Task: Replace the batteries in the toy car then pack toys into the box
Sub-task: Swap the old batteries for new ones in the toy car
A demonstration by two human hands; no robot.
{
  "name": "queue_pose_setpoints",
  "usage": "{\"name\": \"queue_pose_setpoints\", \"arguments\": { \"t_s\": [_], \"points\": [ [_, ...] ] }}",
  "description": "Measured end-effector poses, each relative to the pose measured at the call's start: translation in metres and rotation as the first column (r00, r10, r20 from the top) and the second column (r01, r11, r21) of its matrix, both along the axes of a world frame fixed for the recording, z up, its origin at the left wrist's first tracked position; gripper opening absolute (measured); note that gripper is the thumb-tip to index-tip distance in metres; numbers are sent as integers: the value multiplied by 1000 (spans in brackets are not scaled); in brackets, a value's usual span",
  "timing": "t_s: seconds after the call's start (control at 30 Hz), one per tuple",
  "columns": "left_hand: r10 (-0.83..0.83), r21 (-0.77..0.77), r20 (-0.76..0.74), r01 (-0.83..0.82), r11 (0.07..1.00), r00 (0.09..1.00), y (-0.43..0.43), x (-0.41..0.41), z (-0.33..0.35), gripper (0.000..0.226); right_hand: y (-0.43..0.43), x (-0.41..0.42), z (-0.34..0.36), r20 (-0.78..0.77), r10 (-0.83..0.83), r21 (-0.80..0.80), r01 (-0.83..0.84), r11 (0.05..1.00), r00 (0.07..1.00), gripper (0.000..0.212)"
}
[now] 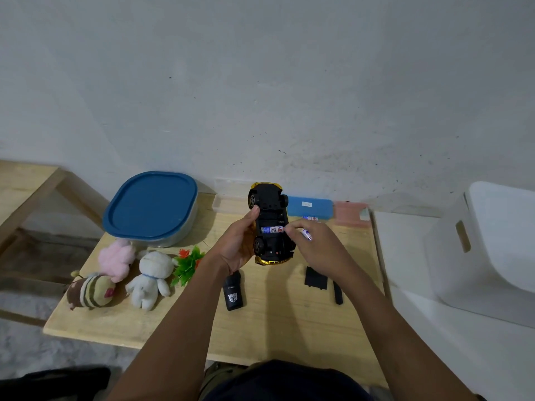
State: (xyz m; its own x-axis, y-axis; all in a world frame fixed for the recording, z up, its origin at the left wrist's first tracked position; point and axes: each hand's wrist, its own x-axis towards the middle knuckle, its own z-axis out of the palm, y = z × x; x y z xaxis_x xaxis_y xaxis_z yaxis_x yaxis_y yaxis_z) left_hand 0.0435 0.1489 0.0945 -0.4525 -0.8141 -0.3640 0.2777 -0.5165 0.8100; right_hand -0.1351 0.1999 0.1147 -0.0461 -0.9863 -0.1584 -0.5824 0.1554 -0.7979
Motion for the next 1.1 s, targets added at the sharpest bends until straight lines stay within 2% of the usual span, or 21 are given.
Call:
{"name": "queue_pose_setpoints", "arguments": {
  "t_s": [0.2, 0.5, 0.8, 0.97, 1.1],
  "points": [
    [-11, -29, 38, 12, 1000, 999, -5, 0, -7, 55, 4, 9, 2, -190, -31, 7, 34, 999, 981, 25],
    [5, -90, -12, -7, 996, 1000, -5, -1, -9, 55, -2, 18, -1, -224, -115, 59, 131, 990, 968, 26],
    [12, -95, -33, -15, 995, 999, -4, 2, -3, 50, -3, 21, -6, -118, -130, 60, 137, 989, 985, 30],
    [-8, -104, -25, 6, 995, 1000, -3, 1, -2, 46, -1, 17, -11, 48, -151, 87, 147, 985, 987, 33],
    [-14, -111, -13, 12, 994, 1000, 0, -2, -4, 48, -1, 14, -16, 83, -169, 98, 160, 982, 982, 34]
  ]
}}
